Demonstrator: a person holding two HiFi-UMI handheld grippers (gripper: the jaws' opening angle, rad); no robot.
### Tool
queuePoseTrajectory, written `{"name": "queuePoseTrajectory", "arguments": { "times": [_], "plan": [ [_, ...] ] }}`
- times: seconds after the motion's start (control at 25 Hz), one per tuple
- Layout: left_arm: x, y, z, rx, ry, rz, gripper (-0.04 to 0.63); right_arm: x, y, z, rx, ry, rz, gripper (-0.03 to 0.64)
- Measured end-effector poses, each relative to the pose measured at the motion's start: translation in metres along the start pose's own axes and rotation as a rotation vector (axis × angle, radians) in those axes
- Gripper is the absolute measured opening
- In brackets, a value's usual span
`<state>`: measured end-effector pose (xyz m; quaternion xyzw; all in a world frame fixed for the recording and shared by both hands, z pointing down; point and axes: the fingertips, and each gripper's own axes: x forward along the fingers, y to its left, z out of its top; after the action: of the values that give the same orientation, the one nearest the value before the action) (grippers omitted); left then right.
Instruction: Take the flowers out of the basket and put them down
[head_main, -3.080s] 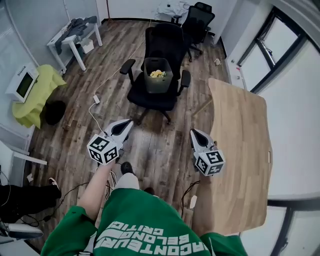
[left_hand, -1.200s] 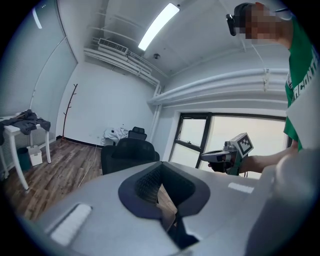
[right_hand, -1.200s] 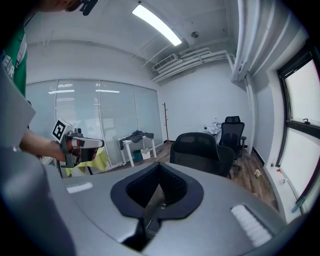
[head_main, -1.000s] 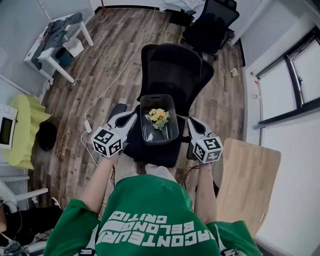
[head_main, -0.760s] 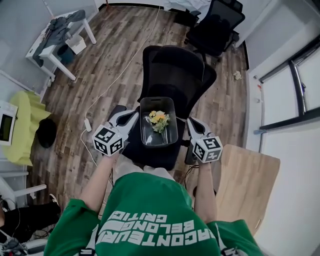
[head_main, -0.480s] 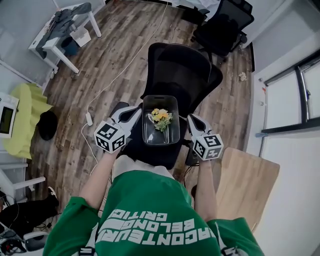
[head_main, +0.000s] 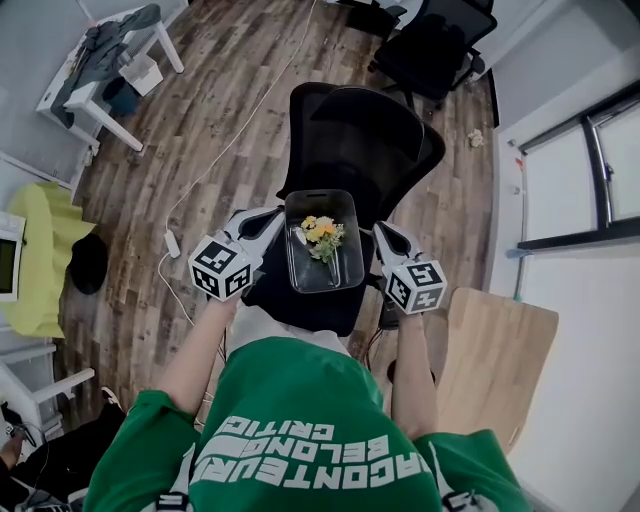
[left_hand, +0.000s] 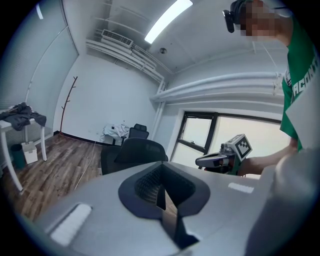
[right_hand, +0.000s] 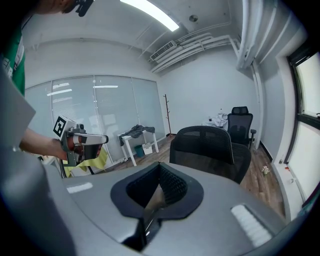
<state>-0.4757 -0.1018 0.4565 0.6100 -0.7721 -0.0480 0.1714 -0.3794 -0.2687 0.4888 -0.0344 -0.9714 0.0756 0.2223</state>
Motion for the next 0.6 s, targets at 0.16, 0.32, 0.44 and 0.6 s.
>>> {"name": "queuePoseTrajectory", "arguments": {
  "times": [0.16, 0.32, 0.44, 0.6],
  "plan": [
    [-0.002, 0.018, 0.002, -0.019, 0.0, -0.02, 0.014, 0.014, 0.003, -0.002, 0.002, 0.028, -0.032, 0.006],
    [-0.001, 0.032, -0.002, -0.034, 0.009, -0.038, 0.014, 0.028, 0.0, -0.004, 0.01, 0.059, -0.068, 0.006],
    [-0.001, 0.041, -0.005, -0.047, 0.016, -0.054, 0.014, 0.039, 0.002, -0.008, 0.015, 0.085, -0.077, 0.006],
    [0.0, 0.056, -0.014, -0.061, 0.035, -0.072, 0.014, 0.06, 0.009, -0.013, 0.01, 0.12, -0.079, 0.006]
  ]
}}
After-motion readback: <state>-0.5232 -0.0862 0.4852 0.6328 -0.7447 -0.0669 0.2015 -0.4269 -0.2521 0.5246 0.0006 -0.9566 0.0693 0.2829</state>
